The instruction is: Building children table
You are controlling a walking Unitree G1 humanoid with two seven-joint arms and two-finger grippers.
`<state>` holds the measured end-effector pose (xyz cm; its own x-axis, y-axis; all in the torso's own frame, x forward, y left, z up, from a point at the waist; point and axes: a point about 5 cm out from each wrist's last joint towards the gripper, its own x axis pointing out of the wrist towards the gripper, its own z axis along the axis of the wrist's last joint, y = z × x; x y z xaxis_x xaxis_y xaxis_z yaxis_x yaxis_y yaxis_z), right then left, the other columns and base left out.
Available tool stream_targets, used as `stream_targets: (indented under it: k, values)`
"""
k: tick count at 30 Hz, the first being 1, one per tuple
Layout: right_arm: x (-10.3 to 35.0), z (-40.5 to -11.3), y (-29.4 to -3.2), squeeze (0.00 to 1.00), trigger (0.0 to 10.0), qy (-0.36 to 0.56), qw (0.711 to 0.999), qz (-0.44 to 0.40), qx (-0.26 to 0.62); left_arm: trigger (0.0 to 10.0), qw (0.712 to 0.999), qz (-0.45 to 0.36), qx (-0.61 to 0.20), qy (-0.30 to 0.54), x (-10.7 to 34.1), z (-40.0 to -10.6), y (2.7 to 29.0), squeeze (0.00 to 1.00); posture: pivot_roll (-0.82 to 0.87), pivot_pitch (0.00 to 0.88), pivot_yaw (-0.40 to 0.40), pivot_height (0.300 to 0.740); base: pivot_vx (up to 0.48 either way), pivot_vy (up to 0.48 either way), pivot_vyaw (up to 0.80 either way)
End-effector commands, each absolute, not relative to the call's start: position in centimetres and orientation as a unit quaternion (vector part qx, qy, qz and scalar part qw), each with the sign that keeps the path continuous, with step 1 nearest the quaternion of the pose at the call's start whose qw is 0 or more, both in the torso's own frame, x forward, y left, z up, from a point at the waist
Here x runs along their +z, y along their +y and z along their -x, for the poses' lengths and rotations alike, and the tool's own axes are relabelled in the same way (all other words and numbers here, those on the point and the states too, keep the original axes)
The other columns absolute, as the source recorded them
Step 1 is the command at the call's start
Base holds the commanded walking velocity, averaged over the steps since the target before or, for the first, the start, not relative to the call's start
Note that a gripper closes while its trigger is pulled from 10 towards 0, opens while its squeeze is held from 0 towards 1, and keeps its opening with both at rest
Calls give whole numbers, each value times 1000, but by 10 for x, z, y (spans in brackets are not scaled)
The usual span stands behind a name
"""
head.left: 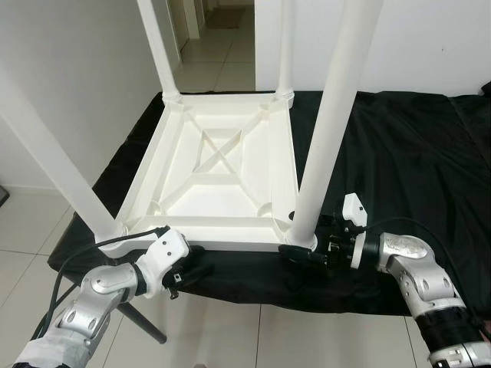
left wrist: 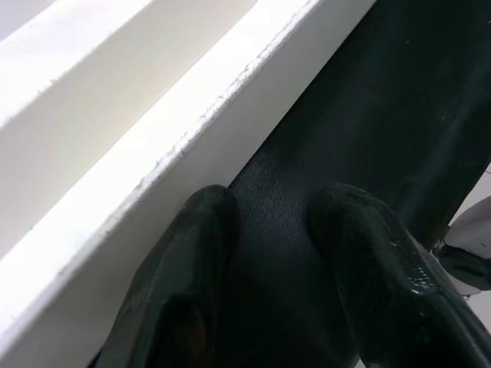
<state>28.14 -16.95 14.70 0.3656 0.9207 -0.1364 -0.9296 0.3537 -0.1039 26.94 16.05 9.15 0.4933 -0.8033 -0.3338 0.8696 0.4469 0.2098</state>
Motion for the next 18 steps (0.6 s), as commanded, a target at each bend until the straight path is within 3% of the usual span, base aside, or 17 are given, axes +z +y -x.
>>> stream_targets:
  k: [1, 9, 18]
  values:
    - [143, -274, -161, 0, 10000, 37, 803, 77, 590, 10000, 850, -181, -483, 106, 87, -272, 165, 0, -22, 54, 107, 740, 0, 0, 0]
    - [142, -273, -161, 0, 10000, 44, 804, 81, 588, 10000, 853, -181, -478, 106, 85, -275, 165, 0, -25, 57, 108, 740, 0, 0, 0]
    - [145, -289, -159, 0, 10000, 4, 857, 82, 510, 10000, 861, -193, -459, 102, 86, -285, 169, 0, -11, 72, 98, 740, 0, 0, 0]
